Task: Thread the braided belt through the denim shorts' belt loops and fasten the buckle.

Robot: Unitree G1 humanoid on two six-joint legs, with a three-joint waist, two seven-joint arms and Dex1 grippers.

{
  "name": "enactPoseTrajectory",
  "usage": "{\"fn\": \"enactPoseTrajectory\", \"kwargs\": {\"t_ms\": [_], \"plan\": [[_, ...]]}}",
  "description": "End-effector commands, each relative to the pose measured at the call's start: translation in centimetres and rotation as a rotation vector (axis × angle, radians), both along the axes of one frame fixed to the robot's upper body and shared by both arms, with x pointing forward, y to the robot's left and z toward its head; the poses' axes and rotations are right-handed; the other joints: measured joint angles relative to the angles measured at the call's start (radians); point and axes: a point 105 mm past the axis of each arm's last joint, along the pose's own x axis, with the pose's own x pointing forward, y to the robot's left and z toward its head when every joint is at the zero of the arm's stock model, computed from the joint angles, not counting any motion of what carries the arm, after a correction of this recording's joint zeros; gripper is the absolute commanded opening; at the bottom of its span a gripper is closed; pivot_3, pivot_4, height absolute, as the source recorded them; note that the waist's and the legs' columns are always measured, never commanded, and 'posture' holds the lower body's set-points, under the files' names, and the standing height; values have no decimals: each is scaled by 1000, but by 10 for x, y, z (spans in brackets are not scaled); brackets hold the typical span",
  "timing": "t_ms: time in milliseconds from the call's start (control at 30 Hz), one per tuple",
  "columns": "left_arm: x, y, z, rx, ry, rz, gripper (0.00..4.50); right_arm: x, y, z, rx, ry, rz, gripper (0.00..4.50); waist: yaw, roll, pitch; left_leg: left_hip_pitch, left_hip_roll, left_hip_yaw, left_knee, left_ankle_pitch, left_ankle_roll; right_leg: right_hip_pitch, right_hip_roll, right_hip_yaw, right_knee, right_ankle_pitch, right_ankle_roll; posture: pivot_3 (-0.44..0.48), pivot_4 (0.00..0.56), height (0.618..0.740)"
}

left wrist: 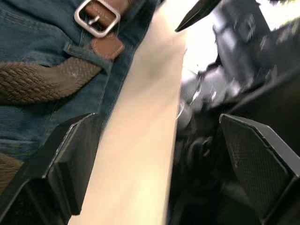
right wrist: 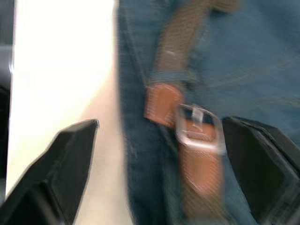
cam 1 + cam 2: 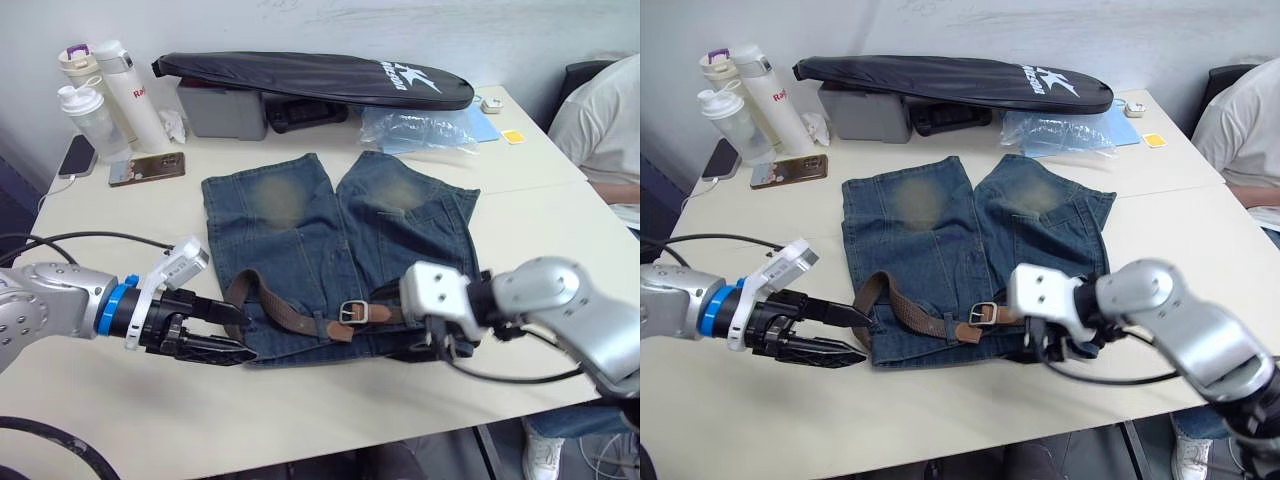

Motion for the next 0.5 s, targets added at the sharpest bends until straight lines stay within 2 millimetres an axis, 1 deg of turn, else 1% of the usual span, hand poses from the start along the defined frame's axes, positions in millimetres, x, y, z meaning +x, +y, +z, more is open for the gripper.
{"fn": "enactPoseTrajectory", "kwargs": {"t_ms": [33,133,233,333,500], "plan": [[9,5,1,58,-64,-62,4500,1,6,-5,-38,-151,60,3602,0,0,0,0,0,0,0,0,0,0,1,3,-1,0,0,0,150,740],[18,7,2,75,-87,-68,4500,4,12,-12,-41,-215,91,2093,-1,-4,2,0,1,0,2,0,2,0,3,5,-1,-1,-2,0,150,740],[21,10,-2,96,-87,-66,4500,9,18,-14,-31,-276,112,2093,-2,-5,2,0,2,1,2,1,3,0,3,10,0,-2,-3,0,150,740],[22,12,-6,116,-89,-65,4500,15,22,-19,-33,-303,117,2093,-1,-5,2,0,3,1,2,1,3,-4,3,15,6,-1,-2,0,150,740],[17,11,-9,115,-70,-59,4500,21,21,-28,-66,-316,129,2093,-1,-5,1,-1,7,1,3,1,3,-6,4,17,9,0,0,0,150,740]]}}
